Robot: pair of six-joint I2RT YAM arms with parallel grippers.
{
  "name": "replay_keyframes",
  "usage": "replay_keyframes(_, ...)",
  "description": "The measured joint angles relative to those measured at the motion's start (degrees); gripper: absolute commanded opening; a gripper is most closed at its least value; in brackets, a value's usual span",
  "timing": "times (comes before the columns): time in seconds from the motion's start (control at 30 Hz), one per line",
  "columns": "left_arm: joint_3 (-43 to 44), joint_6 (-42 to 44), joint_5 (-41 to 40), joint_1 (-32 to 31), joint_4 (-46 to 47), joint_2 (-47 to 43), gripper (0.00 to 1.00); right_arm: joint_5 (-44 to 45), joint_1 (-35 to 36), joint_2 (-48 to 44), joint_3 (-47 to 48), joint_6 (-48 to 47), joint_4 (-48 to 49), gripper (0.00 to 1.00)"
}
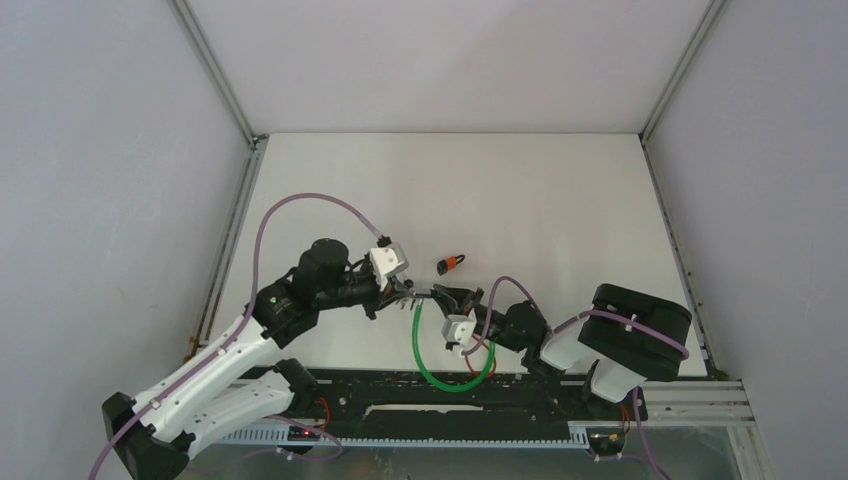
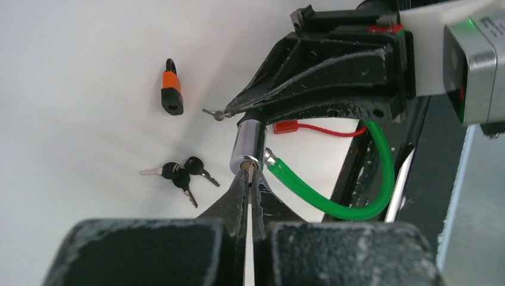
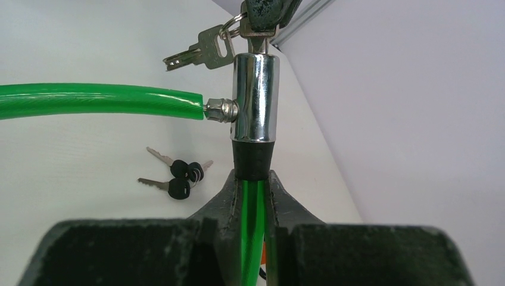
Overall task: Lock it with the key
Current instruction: Lock the lock.
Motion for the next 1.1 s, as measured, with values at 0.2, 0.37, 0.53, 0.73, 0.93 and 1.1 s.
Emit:
replay_keyframes(0.2,-0.02,-10.84,-2.12,0.00,2.34,1.16,0.00,1.73,0.00,0.00,0.00,-0.09,0.02,0.00)
replay_keyframes(0.37,-0.04,-18.56,-4.11,0.11,3.93,2.54,0.00,3.72,0.02,0.00,0.00,-0.46,-0.07,0.00)
replay_keyframes(0.53,-0.02,-26.51,-6.78,0.26,4.72,5.07,0.00,6.05,0.15,0.13,-0.02,-1.42,-1.25,0.00)
replay_keyframes(0.73,0.04,-35.43,-8.37,0.68,5.11,9.35,0.00,9.11,0.52,0.31,-0.39,-2.36,-3.91,0.00)
replay_keyframes(0.93,-0.04,-42.42,-9.16,0.83,5.51,9.16,0.00,10.58,0.98,0.31,-0.39,-2.67,-3.76,0.00)
replay_keyframes(1.1,-1.07,-47.58,-9.92,1.01,6.80,8.48,0.00,11.23,1.03,0.31,-0.39,-2.86,-3.26,0.00)
